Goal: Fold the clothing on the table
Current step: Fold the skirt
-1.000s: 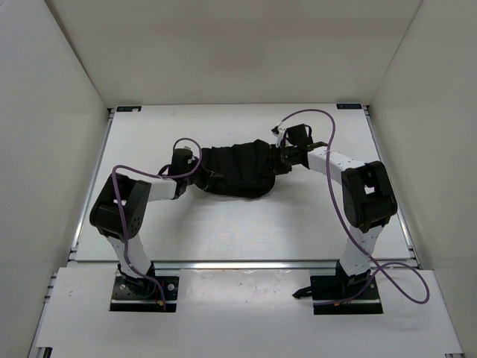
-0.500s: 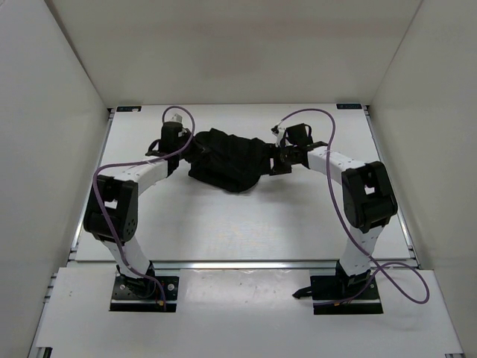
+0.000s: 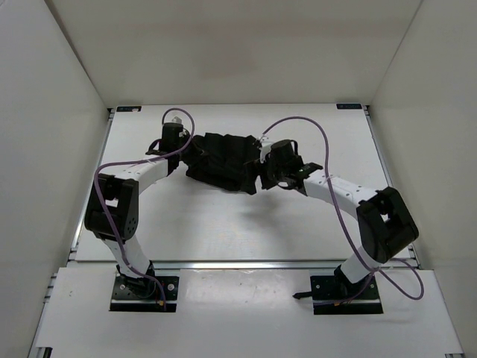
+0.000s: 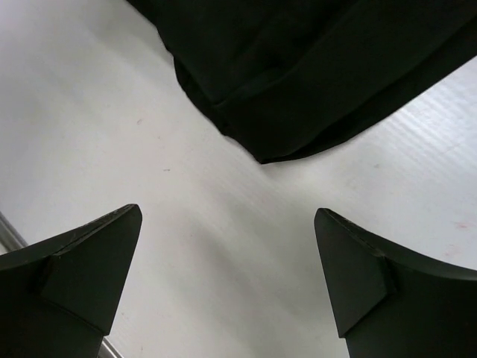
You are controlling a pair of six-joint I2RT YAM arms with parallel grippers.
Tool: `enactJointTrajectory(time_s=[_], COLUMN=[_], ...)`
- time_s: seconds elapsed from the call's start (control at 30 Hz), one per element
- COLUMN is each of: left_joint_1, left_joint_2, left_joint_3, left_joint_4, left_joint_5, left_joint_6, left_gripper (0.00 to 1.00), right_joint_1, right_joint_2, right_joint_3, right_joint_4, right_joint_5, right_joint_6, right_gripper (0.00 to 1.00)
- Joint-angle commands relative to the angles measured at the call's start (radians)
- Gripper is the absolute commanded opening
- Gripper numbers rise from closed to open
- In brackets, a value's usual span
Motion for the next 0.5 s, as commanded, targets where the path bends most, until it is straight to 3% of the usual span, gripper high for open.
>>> enactJointTrajectory(time_s=[0.0, 0.13, 0.3, 0.47], left_joint_1=[0.007, 0.013, 0.027, 0.027], left_joint_2=[-0.006, 0.008, 0.011, 0.011], left_joint_3=[0.037, 0.043, 0.051, 0.036], left_joint_4=[-0.002, -0.004, 0.003, 0.01], left_joint_5=[-0.027, -0.006, 0.005, 0.014], left_joint_6=[-0.02, -0.027, -0.035, -0.049], left_gripper=[0.0, 0.0, 0.0, 0.0], right_joint_1=[0.063, 0.126, 0.192, 0.163], right_joint_2=[0.012, 0.089, 0.169, 0.206], right_joint_3=[-0.036, -0.018, 0.065, 0.061], right_joint_4=[0.109, 0.159, 0.159, 0.204], right_joint_5=[0.175, 0.287, 0.551, 0.577], right_joint_6=[0.043, 0.079, 0.162, 0.327], right_gripper=[0.99, 0.99, 0.99, 0.96])
